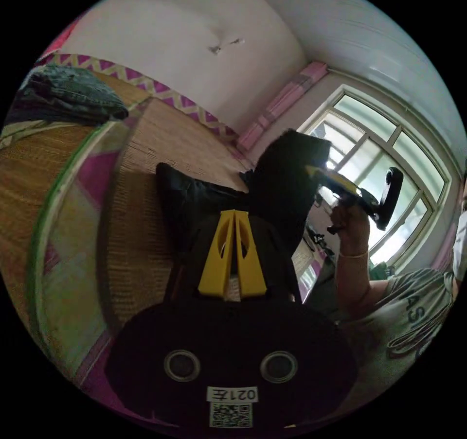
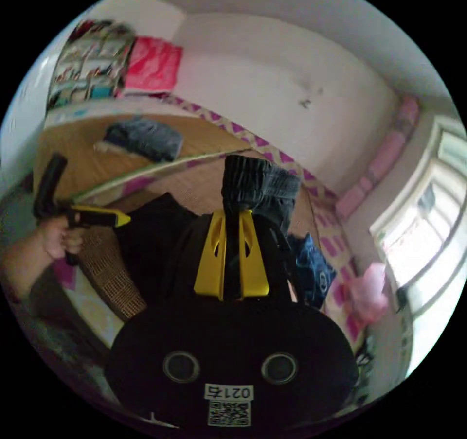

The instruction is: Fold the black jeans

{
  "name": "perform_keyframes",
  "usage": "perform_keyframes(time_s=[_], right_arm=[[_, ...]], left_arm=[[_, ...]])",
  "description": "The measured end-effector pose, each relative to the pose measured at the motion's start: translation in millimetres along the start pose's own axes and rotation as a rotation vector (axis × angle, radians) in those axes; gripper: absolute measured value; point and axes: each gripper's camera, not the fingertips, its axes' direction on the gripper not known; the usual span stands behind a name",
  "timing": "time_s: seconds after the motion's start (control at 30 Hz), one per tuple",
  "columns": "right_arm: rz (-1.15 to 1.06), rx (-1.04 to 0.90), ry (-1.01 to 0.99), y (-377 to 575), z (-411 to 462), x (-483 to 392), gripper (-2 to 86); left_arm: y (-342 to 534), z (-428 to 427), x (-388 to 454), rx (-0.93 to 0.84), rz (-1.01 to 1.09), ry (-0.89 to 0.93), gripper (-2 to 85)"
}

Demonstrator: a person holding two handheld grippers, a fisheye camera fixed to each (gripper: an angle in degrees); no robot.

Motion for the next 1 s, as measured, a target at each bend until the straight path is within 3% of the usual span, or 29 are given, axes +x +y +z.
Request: perform_keyframes(time_s=[0.07,0.17,0.27,0.43,0.53,0.6,1.0], right_arm=[[-0.209,-0.040,0.025,1,45,-122,4.3],[-0.354,-0.172,-0.028,32,112,-229,4.2],[-0.316,-0.079,0.091,36,94,-252,4.2],[-0.218,0.049,0.046,23,59,-270,4.1],[-0.347,-0.053,-0.047,34,92,-324,4.3],[-0.383,-0.030,-0.008,49,100,-341,4.3],[-0.344,-0.051,-0.066,68,87,-304,5.5]], left_arm=[[9,-32,-3,0.005,0.002,-0.081,-1.0],[14,-57,-4,-0.014,0.020,-0.152,-1.0],[12,-77,-3,0.006,0.016,-0.172,-1.0],[-4,-85,0,0.057,-0.012,-0.163,-0.9],[-15,-80,5,0.064,-0.034,-0.152,-1.0],[-22,-77,11,0.049,-0.026,-0.152,-1.0],[-105,-7,82,-0.078,0.157,-0.229,-1.0]])
